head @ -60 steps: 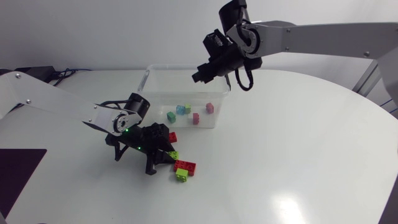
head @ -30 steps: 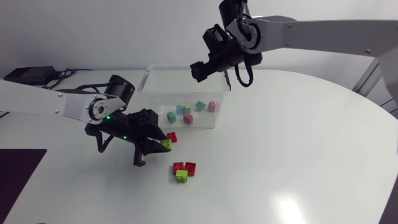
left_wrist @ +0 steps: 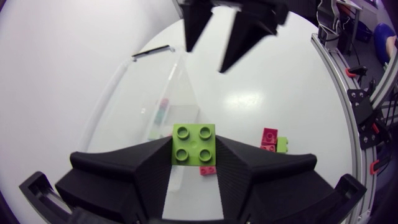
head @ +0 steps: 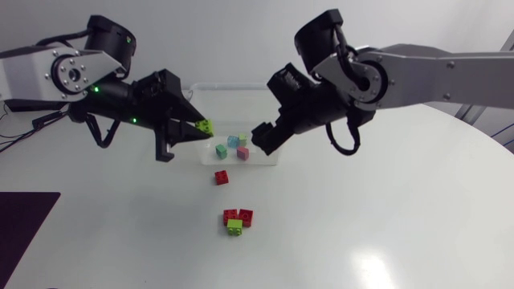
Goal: Place the duplo bricks in the container
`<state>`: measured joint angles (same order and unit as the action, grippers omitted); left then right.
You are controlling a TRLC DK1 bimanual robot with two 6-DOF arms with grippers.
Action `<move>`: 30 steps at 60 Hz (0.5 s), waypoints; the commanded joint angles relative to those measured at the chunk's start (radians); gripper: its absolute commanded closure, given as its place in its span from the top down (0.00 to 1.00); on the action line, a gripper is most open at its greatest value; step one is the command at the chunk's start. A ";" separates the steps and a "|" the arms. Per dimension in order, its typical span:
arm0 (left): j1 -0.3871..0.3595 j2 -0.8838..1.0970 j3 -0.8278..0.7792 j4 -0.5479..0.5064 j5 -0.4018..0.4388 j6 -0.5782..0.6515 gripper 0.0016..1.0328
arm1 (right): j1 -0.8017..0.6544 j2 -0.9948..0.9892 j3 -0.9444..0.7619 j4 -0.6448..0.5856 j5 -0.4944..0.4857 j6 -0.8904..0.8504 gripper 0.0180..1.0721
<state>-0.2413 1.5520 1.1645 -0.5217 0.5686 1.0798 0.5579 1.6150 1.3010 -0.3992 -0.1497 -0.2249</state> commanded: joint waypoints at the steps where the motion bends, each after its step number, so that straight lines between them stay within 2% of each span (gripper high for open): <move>1: 0.013 0.030 0.096 -0.012 0.008 -0.029 0.26 | 0.031 -0.033 -0.077 -0.015 -0.001 -0.016 0.95; 12: 0.030 0.168 0.236 0.008 0.010 -0.069 0.26 | 0.074 -0.030 -0.154 -0.015 -0.007 -0.051 0.95; 21: 0.040 0.249 0.279 0.124 0.010 -0.144 0.26 | 0.077 -0.006 -0.177 -0.016 -0.014 -0.082 0.95; 30: 0.046 0.326 0.343 0.137 0.004 -0.159 0.26 | 0.083 0.019 -0.190 -0.018 -0.027 -0.103 0.95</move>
<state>-0.2035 1.8320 1.4506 -0.4004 0.5709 0.9478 0.6296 1.6001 1.1404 -0.4049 -0.1661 -0.3000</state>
